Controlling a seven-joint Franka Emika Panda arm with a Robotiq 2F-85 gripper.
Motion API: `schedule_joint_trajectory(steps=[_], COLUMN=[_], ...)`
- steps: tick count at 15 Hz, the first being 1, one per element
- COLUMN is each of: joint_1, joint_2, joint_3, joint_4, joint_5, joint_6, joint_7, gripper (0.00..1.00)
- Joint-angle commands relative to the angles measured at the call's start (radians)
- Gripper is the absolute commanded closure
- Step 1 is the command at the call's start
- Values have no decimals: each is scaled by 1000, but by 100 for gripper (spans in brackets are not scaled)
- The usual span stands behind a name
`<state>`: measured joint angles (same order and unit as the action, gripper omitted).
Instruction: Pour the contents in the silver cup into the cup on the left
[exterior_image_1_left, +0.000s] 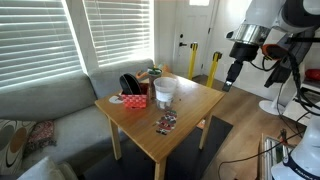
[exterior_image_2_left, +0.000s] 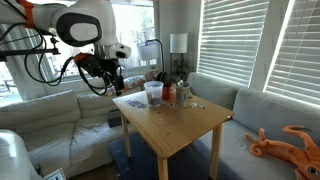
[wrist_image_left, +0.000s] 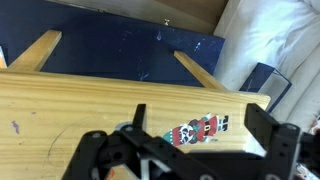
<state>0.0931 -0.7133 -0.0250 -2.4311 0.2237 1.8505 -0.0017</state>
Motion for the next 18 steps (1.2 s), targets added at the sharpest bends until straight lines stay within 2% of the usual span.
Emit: schedule_joint_trajectory(steps=[1,5,9,14,15,18], joint_1=[-15,-9,23,24,2,3], joint_2=[1,6,74,158,116,150], joint_3=[11,12,-19,-37,-15,-19], joint_4=[2,17,81,182,136,163], joint_5=[8,91,169,174,149,152], joint_6=[-4,182,315,281,306,301], joint_7=[-8,32,-8,-28,-6,-14], gripper=[0,0,0,0,0,0])
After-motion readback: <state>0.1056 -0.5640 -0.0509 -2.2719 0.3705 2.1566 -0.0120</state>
